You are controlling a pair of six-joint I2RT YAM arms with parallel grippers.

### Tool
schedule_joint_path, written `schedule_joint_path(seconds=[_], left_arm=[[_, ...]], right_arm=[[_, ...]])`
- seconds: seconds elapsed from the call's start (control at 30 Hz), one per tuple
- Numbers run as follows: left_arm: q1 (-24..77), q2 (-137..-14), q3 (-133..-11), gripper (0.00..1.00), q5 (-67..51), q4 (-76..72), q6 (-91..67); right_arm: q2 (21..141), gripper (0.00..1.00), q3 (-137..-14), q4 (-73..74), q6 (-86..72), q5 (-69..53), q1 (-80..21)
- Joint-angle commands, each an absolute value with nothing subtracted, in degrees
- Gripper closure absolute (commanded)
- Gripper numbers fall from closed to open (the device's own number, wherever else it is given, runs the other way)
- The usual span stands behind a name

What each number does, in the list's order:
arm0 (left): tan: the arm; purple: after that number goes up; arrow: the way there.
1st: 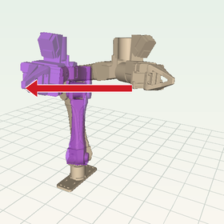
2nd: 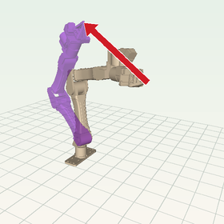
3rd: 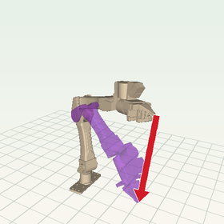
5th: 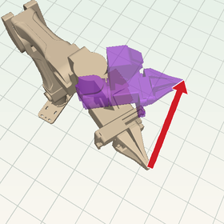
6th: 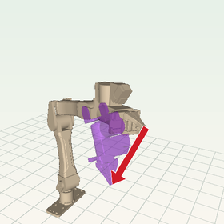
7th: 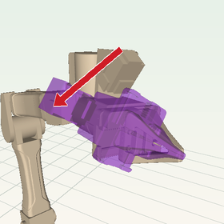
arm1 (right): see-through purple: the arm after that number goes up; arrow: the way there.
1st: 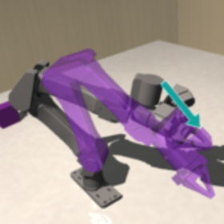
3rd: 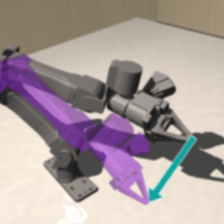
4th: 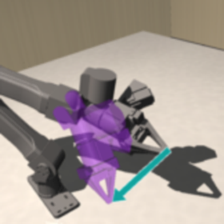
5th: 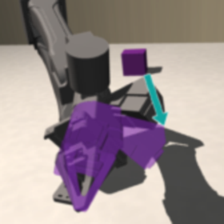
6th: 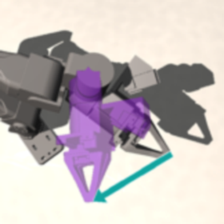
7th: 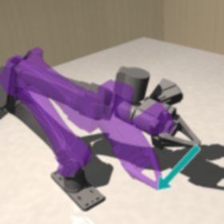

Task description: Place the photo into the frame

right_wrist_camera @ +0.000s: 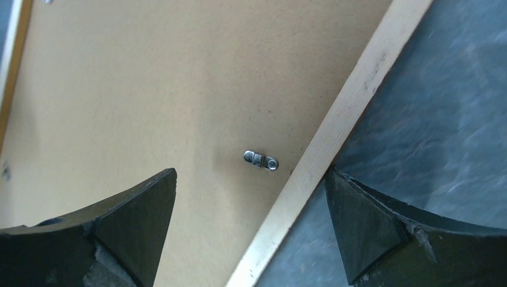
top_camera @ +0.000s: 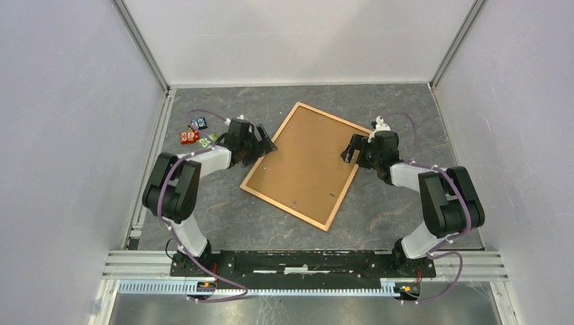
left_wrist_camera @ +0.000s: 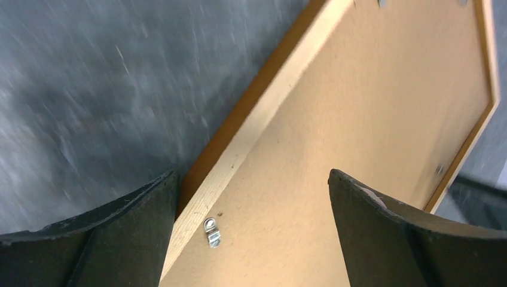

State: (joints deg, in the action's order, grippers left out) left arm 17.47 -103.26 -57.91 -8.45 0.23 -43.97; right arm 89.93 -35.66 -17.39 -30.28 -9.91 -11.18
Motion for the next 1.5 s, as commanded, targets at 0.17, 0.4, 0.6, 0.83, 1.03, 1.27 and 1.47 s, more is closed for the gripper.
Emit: schedule_joint_path(seconds=[0.17,0.4,0.6,0.83,1.03,1.27,1.47], left_arm=[[27.9,-94.0,-43.5,0.18,-10.2,-0.5,-46.2],[29.3,-89.2,-37.7,0.43,-13.2,-1.4,-45.6],[30.8,-82.7,-32.2,0.39,-15.3,-1.8,-48.4],[30.8,-81.9,-49.5,0.03,11.7,17.1,-48.3],[30.9,-99.9,-73.1,0.05,23.7,30.4,-47.4],[30.8,-108.9,-82.3,0.07,24.0,32.1,-45.6],[30.7,-111.7,-85.7,0.10,21.2,33.7,-45.2]], right_arm=[[99.4,0.02,-51.0,-3.1,-12.8,-18.5,-14.5],[100.8,0.02,-54.8,1.7,-9.6,-19.1,-20.0],[98.1,0.03,-52.3,2.3,-12.0,-16.0,-21.0],[96.9,0.02,-52.8,1.9,-17.9,3.5,-20.8],[90.0,0.04,-45.4,-2.5,-20.6,5.0,-20.8],[84.2,0.28,-37.6,-4.2,-19.5,5.8,-20.8],[87.1,0.56,-37.6,-4.9,-19.0,5.3,-20.7]])
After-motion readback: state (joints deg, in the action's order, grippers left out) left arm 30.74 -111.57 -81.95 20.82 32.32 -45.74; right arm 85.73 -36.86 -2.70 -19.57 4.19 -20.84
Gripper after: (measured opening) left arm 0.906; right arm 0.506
